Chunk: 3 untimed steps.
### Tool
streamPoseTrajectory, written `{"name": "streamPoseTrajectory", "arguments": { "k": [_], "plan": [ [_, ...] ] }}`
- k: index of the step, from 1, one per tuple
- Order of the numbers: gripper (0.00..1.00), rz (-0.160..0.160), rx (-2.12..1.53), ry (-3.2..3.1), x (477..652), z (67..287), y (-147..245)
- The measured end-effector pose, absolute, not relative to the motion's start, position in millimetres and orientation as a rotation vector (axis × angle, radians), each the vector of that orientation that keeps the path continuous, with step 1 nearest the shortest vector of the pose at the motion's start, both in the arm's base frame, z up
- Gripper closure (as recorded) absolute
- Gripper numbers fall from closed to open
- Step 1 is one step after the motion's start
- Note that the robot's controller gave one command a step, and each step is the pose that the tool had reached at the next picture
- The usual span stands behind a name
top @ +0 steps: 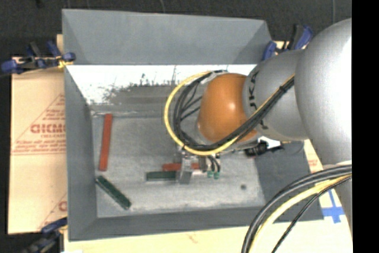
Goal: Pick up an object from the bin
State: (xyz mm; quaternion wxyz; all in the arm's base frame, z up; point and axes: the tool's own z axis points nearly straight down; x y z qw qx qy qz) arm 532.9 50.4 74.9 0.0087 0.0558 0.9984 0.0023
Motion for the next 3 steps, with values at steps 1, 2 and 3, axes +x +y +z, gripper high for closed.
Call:
{"name": "streamPoseTrajectory", "arguments": {
  "k": [1, 2, 3],
  "plan": [
    [1.00, -0.001, -0.135, 3.140, 533.1, 111.3, 41.2],
    [1.00, 0.003, 0.058, 3.126, 530.0, 118.5, 14.2],
    [1.00, -0.002, 0.088, 3.151, 537.6, 135.2, 18.8]
  ]
}}
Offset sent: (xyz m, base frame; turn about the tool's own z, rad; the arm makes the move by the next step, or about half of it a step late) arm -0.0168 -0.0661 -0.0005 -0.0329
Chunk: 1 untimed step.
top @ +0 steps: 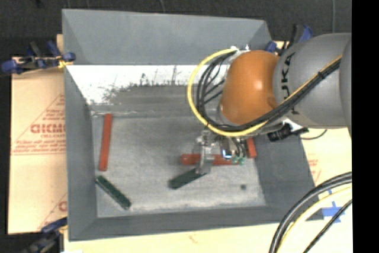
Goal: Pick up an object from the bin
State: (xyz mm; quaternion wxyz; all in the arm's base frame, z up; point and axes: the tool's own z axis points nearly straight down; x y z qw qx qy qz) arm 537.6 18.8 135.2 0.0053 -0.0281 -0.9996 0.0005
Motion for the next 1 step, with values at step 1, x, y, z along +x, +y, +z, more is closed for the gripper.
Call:
{"name": "streamPoseTrajectory", "arguments": {
  "k": [1],
  "plan": [
    [1.00, -0.001, -0.125, -3.143, 550.7, 242.0, 37.5]
  ]
}}
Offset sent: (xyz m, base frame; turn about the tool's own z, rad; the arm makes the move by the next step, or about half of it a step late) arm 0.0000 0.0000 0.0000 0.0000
